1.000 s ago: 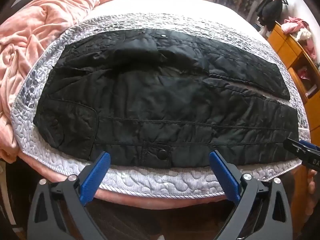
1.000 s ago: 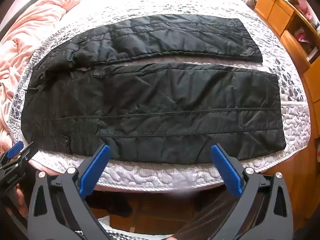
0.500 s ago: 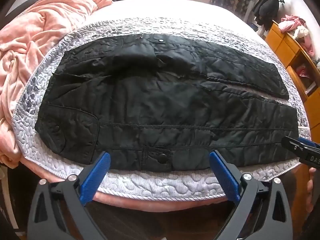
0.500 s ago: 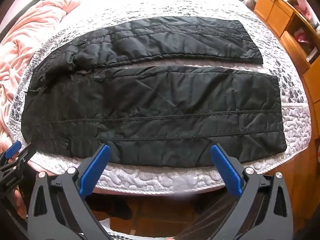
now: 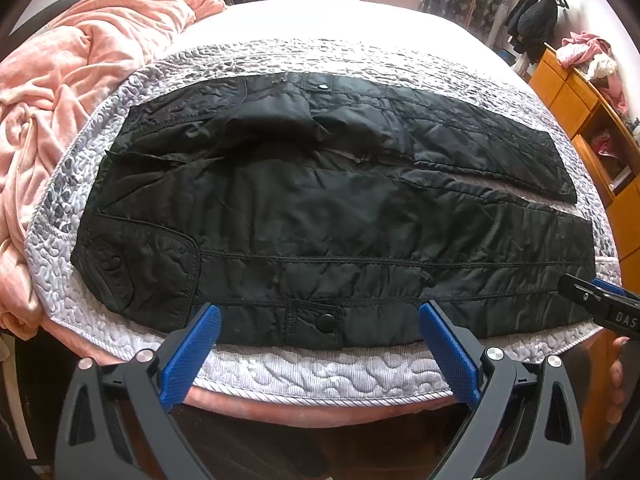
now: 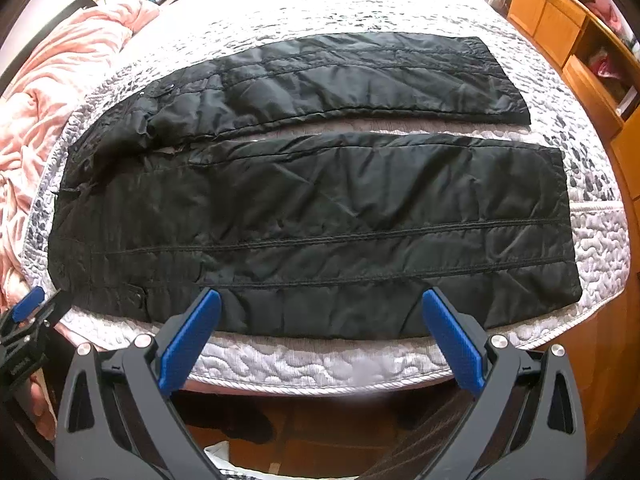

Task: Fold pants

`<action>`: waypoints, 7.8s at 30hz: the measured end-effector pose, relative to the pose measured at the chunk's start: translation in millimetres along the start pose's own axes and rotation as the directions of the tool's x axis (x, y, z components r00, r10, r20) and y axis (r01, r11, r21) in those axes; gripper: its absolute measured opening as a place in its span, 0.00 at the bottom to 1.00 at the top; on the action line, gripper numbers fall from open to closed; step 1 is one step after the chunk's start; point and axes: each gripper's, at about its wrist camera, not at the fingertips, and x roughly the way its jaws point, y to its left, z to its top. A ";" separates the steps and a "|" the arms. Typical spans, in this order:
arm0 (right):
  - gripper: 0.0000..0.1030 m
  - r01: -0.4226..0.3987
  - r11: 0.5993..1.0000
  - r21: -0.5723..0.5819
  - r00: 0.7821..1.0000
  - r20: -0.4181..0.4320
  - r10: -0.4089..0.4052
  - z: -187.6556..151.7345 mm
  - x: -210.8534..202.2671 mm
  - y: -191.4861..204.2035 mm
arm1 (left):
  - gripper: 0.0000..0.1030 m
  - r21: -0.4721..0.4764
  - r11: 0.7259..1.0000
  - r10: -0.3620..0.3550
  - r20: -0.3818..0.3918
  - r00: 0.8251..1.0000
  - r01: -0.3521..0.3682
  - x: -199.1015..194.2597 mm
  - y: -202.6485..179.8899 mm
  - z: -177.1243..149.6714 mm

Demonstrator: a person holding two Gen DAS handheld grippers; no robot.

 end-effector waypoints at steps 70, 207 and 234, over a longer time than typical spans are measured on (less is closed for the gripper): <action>0.97 -0.004 1.000 -0.013 1.000 -0.003 0.004 10.0 17.4 0.0 | 0.96 0.013 1.000 0.017 -0.007 1.000 -0.017 15.0 1.5 9.0; 0.78 -0.466 0.861 0.204 0.884 0.097 0.456 19.6 64.4 -286.1 | 0.77 0.187 0.901 -0.385 -0.068 0.920 0.391 87.0 -166.2 38.4; 0.16 -0.394 0.909 0.140 0.919 0.032 0.393 28.3 52.9 -257.2 | 0.04 -0.214 0.900 -0.375 0.060 0.925 0.379 107.8 -88.5 94.8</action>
